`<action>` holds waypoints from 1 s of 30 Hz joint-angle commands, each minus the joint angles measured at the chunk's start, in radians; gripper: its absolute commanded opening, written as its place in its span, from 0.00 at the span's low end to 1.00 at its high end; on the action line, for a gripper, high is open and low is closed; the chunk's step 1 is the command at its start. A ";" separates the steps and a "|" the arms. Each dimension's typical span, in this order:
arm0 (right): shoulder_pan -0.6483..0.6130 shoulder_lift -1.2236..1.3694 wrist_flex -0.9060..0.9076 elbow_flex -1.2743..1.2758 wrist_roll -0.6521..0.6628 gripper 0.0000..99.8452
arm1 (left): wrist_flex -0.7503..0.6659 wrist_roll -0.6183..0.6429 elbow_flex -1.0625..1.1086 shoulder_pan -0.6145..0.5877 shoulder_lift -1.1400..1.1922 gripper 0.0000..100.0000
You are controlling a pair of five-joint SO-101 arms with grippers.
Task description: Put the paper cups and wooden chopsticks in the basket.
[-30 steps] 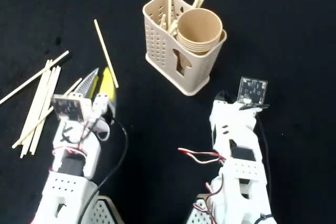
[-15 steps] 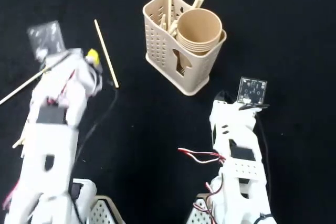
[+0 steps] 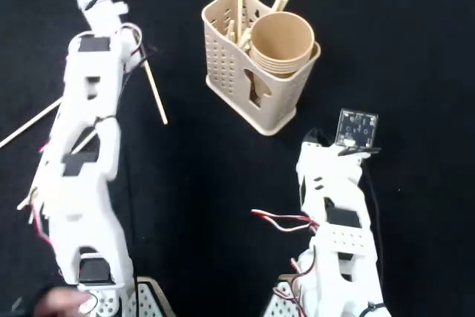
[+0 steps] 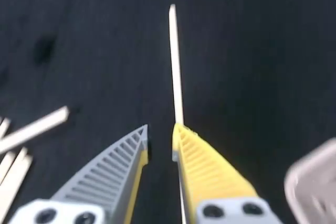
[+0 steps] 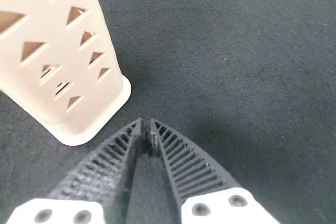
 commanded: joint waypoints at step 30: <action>-0.008 -0.022 -0.017 -0.004 0.049 0.01 | 0.408 0.107 -1.247 0.059 0.842 0.05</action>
